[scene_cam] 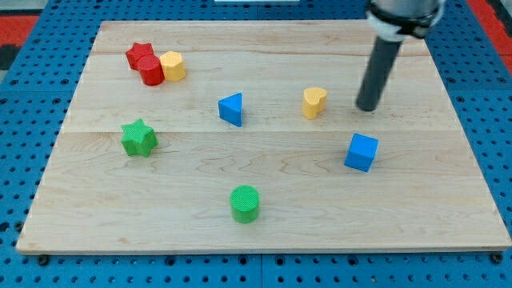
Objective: Push the yellow heart into the yellow hexagon
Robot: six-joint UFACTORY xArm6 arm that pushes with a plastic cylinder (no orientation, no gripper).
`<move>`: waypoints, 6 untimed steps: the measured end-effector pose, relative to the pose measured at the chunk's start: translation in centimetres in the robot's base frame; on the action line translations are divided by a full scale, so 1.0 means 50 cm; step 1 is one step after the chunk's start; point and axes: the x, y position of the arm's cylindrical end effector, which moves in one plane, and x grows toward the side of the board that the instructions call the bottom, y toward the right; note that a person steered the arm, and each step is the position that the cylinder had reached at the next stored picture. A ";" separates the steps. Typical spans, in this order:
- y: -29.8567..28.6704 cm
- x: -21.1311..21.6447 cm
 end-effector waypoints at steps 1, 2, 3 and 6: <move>-0.170 -0.037; -0.325 -0.048; -0.427 -0.113; -0.321 -0.133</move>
